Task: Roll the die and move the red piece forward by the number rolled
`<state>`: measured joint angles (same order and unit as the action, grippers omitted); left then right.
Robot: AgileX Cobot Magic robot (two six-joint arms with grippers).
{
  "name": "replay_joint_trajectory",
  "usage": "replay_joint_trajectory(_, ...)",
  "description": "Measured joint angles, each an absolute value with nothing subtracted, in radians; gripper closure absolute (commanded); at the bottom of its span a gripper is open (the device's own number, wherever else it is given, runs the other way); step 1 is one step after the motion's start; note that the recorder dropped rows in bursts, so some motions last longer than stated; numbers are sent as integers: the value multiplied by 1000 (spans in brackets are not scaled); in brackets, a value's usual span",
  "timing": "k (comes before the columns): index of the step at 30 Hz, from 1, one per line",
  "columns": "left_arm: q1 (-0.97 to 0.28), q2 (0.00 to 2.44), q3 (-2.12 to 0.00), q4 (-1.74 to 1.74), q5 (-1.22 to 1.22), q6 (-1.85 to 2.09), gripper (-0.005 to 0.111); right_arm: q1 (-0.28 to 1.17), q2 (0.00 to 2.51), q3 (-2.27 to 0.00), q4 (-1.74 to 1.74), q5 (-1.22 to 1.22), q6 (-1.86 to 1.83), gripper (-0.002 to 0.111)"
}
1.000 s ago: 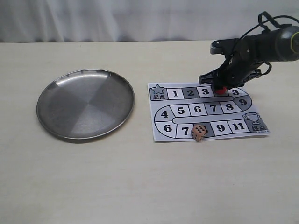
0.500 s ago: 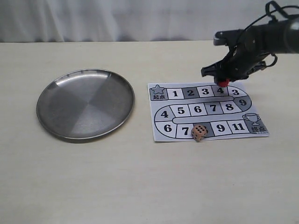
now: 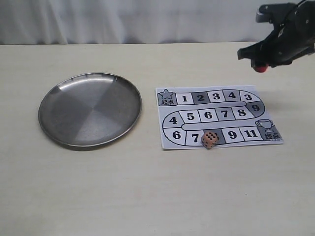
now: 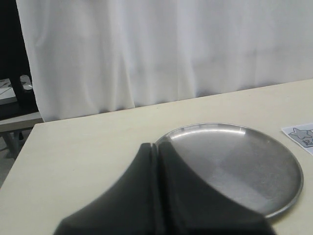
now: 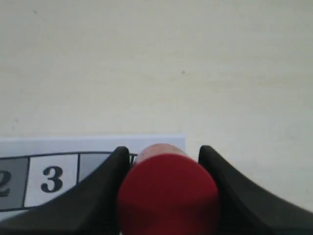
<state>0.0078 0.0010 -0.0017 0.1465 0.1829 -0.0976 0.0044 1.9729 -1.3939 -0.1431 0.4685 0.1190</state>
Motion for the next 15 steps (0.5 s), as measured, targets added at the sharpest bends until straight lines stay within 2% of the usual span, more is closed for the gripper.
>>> replay_joint_trajectory(9, 8, 1, -2, 146, 183, -98, 107, 2, 2132, -1325, -141, 389, 119, 104)
replay_joint_trajectory(15, 8, 1, -2, 146, 183, -98, 107, 2, 2135, -1325, -141, 374, 119, 104)
